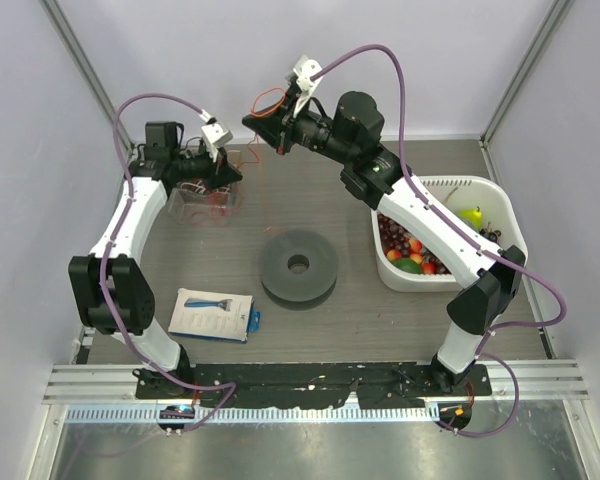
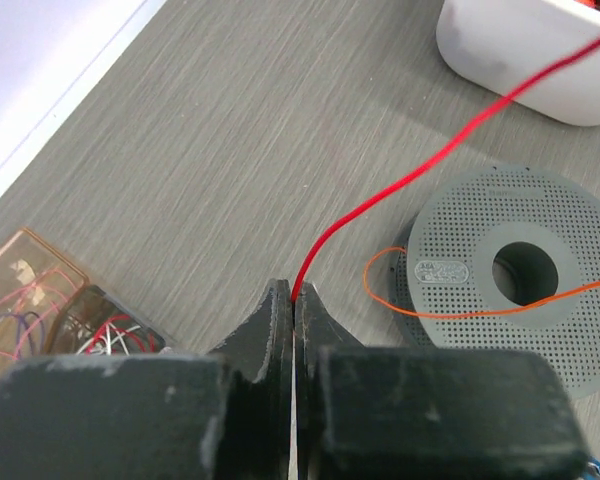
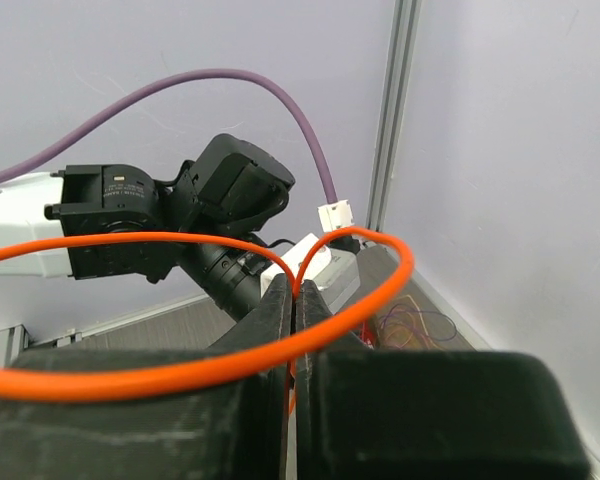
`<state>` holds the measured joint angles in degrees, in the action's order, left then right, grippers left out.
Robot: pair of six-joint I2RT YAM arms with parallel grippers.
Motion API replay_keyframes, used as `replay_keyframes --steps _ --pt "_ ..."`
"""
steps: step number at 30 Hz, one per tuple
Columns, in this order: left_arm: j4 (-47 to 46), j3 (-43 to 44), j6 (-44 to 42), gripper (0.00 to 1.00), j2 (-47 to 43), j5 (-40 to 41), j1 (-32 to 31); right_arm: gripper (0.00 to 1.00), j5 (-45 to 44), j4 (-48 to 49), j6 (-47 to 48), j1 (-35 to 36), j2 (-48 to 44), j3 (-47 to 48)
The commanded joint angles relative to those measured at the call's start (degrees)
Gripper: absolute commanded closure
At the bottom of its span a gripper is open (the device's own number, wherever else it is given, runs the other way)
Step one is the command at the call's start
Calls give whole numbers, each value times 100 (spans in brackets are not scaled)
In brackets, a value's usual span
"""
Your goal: Wrap the cables
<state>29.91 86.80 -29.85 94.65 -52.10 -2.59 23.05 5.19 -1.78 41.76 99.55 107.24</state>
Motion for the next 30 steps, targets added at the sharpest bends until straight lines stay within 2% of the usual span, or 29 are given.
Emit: replay_keyframes --steps 1,6,9,16,20,24,30 --pt "-671 -216 462 100 -245 86 232 99 -291 368 -199 -150 -128 95" --pt "-303 64 129 100 228 682 1101 99 -433 571 -568 -572 -278 16" --pt "-91 424 -83 100 571 1096 1366 99 -406 562 -735 -870 -348 16" --pt "-1075 548 392 100 888 1641 1454 99 -319 501 -798 -1170 -603 -396" --pt "-252 636 -765 100 1169 1465 1428 99 -275 483 -762 -1205 -708 -599" --pt "540 610 -1996 100 1398 1763 1384 99 -213 386 -710 -1231 -761 -652" --pt "1165 557 -3008 97 1609 2168 1366 99 -134 281 -745 -1231 -796 -739"
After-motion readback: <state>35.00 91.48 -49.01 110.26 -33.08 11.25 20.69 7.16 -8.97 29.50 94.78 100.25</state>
